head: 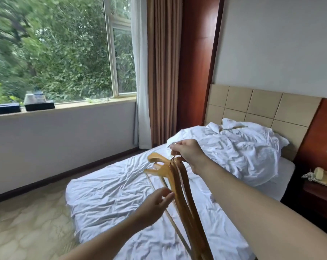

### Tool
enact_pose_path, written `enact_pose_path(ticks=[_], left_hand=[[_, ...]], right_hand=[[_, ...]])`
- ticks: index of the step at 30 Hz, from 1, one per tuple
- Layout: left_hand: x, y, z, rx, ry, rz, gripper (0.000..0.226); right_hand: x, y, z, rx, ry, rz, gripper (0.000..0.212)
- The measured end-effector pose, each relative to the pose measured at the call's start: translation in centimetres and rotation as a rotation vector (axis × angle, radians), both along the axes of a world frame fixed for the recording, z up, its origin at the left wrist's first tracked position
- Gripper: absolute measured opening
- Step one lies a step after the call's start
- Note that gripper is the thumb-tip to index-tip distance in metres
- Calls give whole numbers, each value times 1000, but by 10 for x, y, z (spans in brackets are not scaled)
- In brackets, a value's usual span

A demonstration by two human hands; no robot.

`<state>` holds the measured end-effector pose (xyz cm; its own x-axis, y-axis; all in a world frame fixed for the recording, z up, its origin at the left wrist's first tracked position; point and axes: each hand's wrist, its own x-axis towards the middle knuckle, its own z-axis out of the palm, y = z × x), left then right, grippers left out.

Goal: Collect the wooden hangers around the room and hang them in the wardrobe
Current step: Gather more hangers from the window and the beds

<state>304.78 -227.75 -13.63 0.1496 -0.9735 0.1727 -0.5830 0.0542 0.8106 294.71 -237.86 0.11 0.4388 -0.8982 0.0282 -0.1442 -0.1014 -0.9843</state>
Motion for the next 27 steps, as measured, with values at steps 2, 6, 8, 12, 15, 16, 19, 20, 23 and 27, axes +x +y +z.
enact_pose_path(ticks=[2, 6, 8, 12, 15, 16, 19, 20, 23, 27], left_hand=[[11, 0, 22, -22, -94, 33, 19], [32, 0, 65, -205, -179, 200, 23], [40, 5, 91, -285, -170, 263, 32], [59, 20, 135, -290, -302, 228, 46], [67, 34, 158, -205, -461, 169, 46], [68, 39, 162, -178, -485, 168, 44], [71, 56, 166, -128, -503, 237, 32], [73, 62, 165, -113, -533, 268, 29], [77, 80, 163, -77, -780, 362, 29], [83, 106, 167, -99, -1026, 505, 27]], right_hand=[[1, 3, 9, -32, 33, 20, 14], [5, 14, 24, -108, 95, 63, 15], [9, 18, 29, -135, 116, 102, 14], [23, 34, 36, -157, 137, 196, 14], [32, 47, 37, -195, 179, 296, 10], [35, 52, 37, -207, 192, 333, 9], [43, 65, 36, -240, 213, 431, 9], [46, 70, 37, -242, 213, 462, 8], [57, 83, 40, -258, 218, 526, 9], [74, 102, 49, -282, 260, 587, 12]])
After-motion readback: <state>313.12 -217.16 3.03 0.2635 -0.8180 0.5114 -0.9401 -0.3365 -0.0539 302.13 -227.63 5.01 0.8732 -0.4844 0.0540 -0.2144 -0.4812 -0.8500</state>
